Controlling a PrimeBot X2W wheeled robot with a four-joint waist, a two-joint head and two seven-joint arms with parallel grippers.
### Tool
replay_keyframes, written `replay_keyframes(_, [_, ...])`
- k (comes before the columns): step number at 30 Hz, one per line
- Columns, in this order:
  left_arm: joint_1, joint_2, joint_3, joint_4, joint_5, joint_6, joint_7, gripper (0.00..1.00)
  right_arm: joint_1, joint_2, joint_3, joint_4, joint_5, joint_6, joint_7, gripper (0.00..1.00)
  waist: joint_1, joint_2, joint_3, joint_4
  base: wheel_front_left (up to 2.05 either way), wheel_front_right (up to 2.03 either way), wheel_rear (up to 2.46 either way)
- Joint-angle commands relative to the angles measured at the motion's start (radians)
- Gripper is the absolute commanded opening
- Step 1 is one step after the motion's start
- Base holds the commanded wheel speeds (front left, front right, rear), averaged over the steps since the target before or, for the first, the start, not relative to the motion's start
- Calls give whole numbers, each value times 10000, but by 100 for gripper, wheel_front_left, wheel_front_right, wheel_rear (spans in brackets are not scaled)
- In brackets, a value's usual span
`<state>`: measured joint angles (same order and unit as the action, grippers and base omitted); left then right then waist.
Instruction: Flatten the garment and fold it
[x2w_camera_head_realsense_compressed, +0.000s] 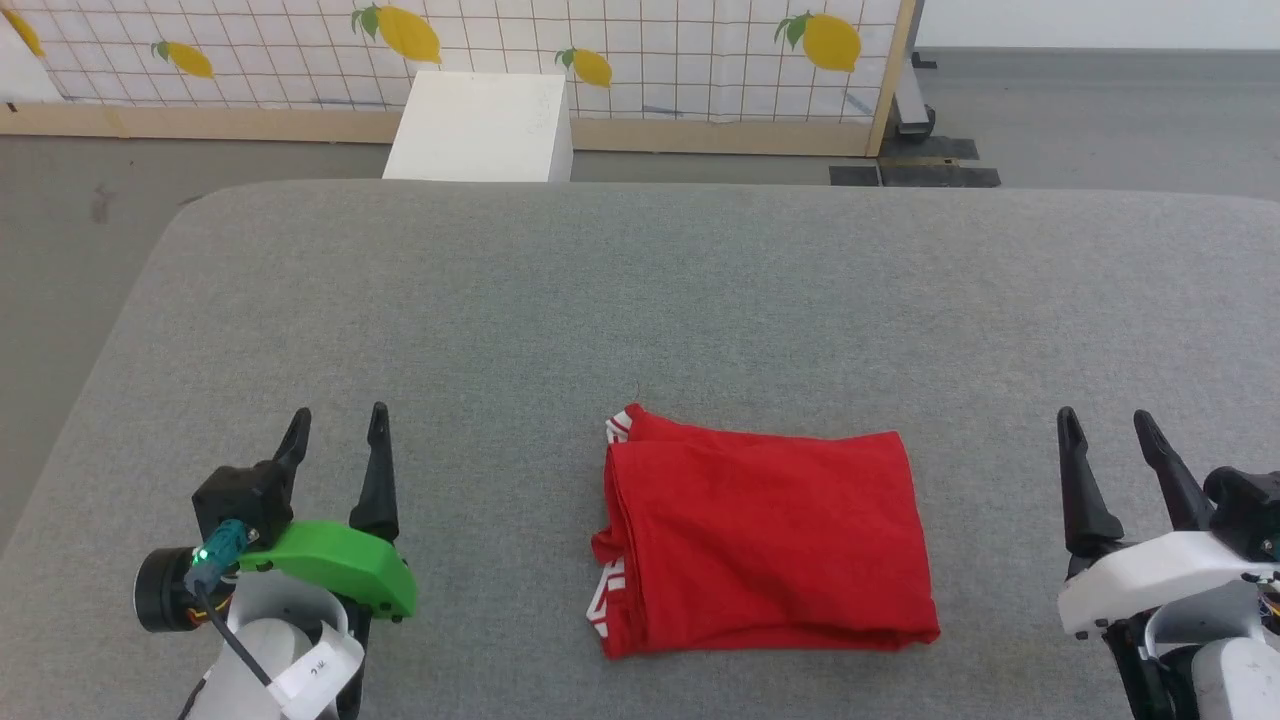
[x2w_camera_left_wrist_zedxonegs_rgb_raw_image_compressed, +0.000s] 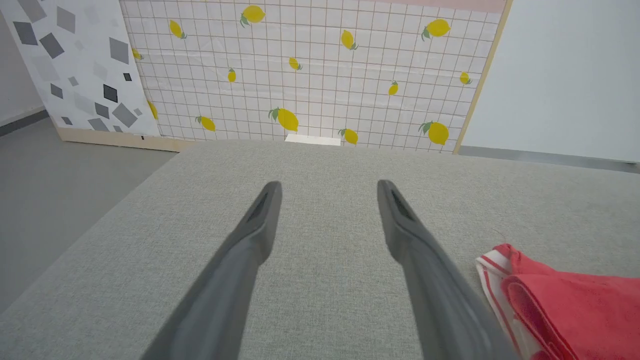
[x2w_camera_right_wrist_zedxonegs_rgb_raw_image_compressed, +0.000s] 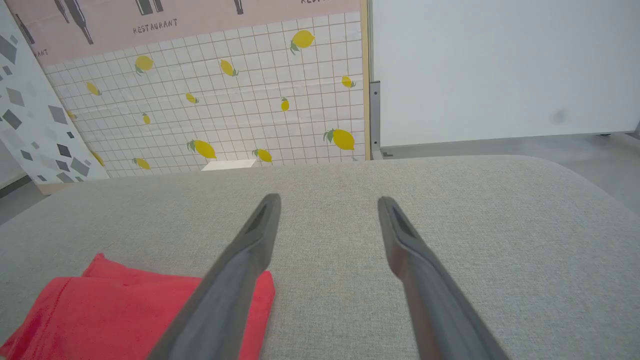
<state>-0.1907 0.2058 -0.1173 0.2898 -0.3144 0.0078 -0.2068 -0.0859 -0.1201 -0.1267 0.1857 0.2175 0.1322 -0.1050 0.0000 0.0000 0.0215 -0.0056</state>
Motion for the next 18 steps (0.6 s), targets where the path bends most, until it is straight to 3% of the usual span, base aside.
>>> replay_keyframes(1, [-64, 110, -47, 9, 121, 78, 23, 100, -15, 32, -28, -20, -125, -15, -8, 100, 0, 0, 9, -4, 0, 0, 0])
replay_keyframes(18, [-81, 167, -137, -94, -7, 187, 10, 100, -212, 37, -18, -78, -156, -15, 147, 100, 0, 0, 106, -7, 0, 0, 0])
